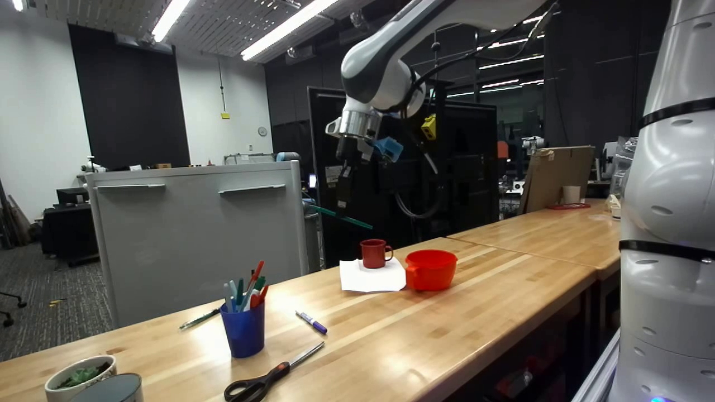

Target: Put the green pen in the blue cup.

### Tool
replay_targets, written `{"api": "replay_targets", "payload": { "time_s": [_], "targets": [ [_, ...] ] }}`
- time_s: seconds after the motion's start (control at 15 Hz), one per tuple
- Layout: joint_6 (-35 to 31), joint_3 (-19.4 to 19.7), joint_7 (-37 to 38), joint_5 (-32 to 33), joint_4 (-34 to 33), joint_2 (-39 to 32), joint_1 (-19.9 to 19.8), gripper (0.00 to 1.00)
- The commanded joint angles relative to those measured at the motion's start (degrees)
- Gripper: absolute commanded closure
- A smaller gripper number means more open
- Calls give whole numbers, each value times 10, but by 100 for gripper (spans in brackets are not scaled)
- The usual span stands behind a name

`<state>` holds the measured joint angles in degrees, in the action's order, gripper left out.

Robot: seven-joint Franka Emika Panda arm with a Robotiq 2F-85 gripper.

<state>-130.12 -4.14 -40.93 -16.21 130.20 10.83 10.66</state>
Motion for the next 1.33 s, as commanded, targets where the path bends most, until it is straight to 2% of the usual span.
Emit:
{"api": "replay_targets", "payload": {
  "time_s": [0.0, 0.33, 0.47, 0.73, 1.27],
  "targets": [
    [2, 1, 1, 1, -1, 0, 1, 98],
    [1, -25, -1, 15, 3, 0, 22, 98],
    [3, -44, 6, 52, 1, -4, 31, 98],
    [7, -80, 23, 168, -11, -12, 42, 98],
    [6, -130, 50, 444, -24, -11, 47, 98]
  ]
}}
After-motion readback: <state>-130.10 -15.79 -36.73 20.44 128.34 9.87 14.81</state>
